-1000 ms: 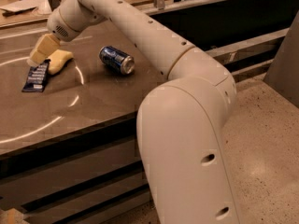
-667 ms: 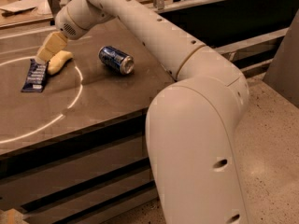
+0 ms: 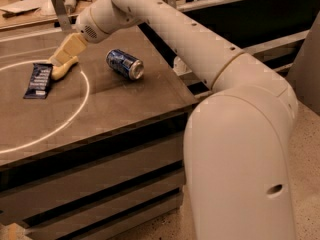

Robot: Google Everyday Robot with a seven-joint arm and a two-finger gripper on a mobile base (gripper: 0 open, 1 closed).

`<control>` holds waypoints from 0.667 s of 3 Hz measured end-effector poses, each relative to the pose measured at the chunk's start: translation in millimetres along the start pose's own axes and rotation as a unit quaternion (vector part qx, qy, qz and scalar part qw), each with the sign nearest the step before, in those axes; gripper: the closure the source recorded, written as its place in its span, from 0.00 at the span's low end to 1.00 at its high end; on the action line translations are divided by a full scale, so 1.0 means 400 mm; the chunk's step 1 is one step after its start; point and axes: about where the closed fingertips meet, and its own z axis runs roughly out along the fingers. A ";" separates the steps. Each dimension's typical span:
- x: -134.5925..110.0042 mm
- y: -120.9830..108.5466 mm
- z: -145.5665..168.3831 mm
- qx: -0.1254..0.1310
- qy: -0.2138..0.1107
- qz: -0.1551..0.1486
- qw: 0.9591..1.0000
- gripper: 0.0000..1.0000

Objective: Move rxbar blueberry near sponge

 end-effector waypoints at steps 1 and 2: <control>0.027 -0.005 -0.031 0.000 -0.019 0.015 1.000 0.00; 0.046 -0.009 -0.051 -0.002 -0.032 0.025 0.999 0.00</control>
Offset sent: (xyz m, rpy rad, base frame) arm 0.0016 -0.0474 -0.0030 0.1127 0.0445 -0.0277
